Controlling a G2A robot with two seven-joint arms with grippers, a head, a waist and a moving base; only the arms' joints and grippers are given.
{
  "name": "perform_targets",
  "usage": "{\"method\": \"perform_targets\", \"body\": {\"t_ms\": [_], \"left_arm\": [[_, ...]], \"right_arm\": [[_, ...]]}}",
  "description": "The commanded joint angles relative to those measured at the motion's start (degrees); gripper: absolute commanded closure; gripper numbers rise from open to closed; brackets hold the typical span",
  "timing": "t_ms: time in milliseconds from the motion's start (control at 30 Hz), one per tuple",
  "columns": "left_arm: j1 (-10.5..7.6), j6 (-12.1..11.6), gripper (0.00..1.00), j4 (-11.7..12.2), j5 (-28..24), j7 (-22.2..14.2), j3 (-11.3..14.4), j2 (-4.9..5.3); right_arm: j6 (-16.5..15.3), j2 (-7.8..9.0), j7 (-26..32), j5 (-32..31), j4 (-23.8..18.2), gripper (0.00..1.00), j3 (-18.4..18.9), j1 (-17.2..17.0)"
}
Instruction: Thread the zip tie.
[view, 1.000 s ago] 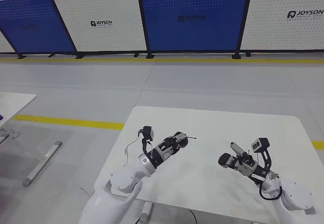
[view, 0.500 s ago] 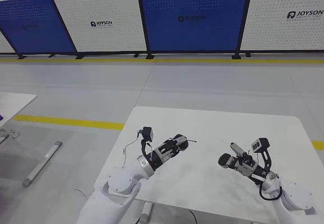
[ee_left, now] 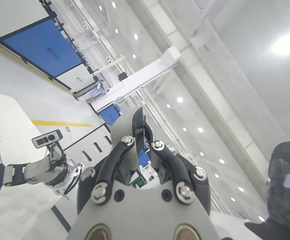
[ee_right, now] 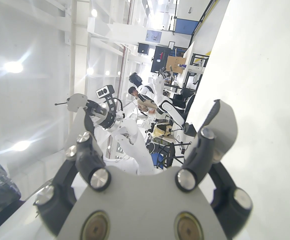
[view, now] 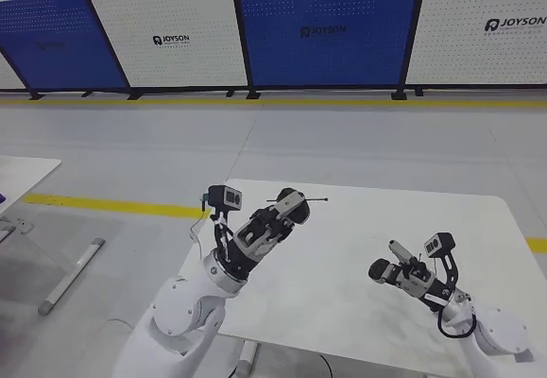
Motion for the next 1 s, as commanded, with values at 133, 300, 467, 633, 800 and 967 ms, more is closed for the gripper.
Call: {"method": "perform_targets", "body": {"t_ms": [133,300,467,633,800,967], "left_arm": [[0.47,0.4,1.0,0.0,1.1,-0.4,-0.1,0.12],[1.47,2.1,1.0,3.0,4.1,-0.7,0.5,0.3],[2.23,4.1,1.0,10.4,7.8,-2.0,2.1,0.5],[0.88,5.7,1.0,17.9,10.6,-2.7,4.8,0.48],[-0.44,5.2,1.0,21.1,11.0,-1.9,6.1,0.37],[-1.41,4.7,1.0,22.6,12.7,-0.2,7.7,0.23]], "right_arm": [[0.0,0.0,0.0,0.0,0.0,0.0,0.0,0.0],[0.0,0.0,0.0,0.0,0.0,0.0,0.0,0.0],[0.0,0.0,0.0,0.0,0.0,0.0,0.0,0.0],[0.0,0.0,0.0,0.0,0.0,0.0,0.0,0.0],[0.0,0.0,0.0,0.0,0.0,0.0,0.0,0.0],[0.0,0.0,0.0,0.0,0.0,0.0,0.0,0.0]]}}
